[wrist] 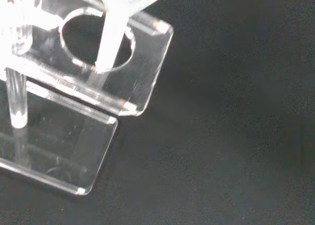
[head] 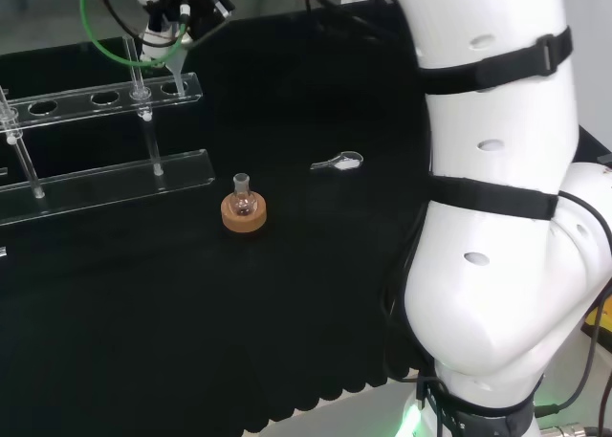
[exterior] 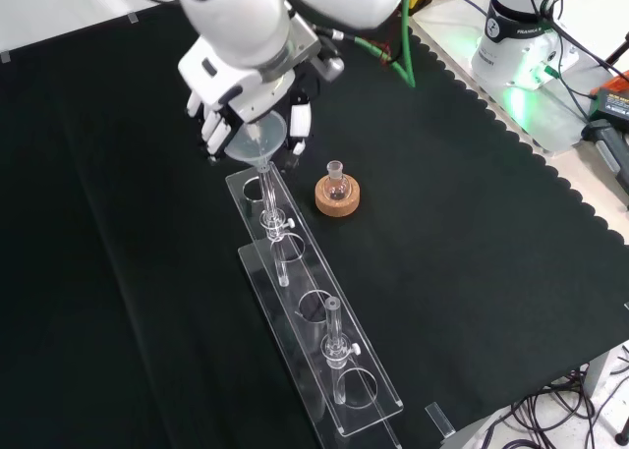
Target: Pick up the funnel from the transparent funnel stand.
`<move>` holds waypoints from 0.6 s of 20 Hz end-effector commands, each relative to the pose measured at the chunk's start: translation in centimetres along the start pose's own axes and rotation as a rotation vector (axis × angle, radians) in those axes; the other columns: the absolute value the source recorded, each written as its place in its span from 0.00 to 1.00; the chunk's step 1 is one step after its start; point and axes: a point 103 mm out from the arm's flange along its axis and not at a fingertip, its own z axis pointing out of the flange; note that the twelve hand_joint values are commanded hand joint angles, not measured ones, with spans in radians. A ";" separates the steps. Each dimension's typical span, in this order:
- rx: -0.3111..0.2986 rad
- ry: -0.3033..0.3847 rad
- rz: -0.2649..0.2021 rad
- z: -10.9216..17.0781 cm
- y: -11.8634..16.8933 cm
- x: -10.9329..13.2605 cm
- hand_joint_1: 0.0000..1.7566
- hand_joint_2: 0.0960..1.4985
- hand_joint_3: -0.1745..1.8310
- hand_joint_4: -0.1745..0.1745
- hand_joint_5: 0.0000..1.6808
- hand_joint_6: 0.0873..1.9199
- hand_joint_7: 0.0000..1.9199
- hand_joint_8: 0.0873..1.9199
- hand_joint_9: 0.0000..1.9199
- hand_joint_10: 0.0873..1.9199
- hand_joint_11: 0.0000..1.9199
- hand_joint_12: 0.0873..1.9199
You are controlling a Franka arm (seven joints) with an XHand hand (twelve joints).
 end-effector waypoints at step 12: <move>-0.122 -0.007 0.099 -3.8 -10.0 -4.7 0.46 0.47 0.36 0.31 0.57 0.35 0.54 0.38 0.72 0.17 0.51 0.49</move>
